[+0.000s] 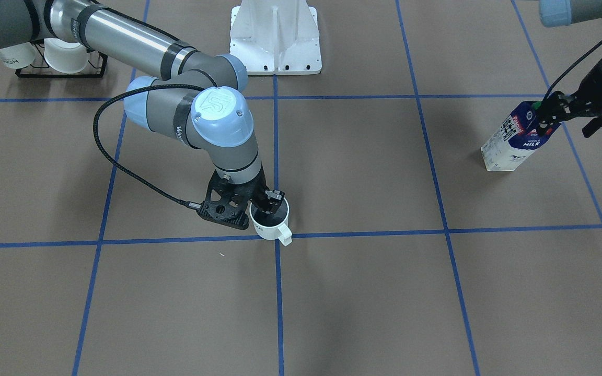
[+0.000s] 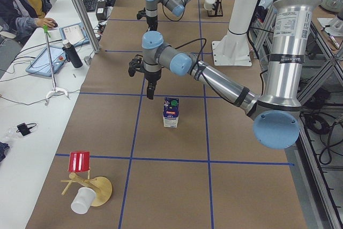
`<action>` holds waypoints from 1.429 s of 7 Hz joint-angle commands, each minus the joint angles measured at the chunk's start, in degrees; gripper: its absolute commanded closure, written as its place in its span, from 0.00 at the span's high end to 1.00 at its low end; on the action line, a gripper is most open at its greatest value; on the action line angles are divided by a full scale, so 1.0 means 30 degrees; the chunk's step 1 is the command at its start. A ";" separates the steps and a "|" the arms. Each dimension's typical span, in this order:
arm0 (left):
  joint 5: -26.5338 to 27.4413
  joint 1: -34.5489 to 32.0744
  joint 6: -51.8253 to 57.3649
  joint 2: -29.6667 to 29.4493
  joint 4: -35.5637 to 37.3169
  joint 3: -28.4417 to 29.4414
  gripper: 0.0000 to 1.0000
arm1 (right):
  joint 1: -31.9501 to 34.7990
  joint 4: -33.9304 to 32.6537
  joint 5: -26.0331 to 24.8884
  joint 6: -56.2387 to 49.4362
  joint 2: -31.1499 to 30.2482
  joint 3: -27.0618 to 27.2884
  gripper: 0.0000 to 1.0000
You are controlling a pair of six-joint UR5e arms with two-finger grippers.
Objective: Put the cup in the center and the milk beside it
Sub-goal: 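Set the mug down, open the right gripper and lift away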
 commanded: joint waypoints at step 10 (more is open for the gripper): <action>-0.0993 0.2419 -0.1702 0.0212 0.1350 -0.0227 0.00 | 0.8091 0.0367 0.8889 -0.2065 -0.6919 0.7680 1.00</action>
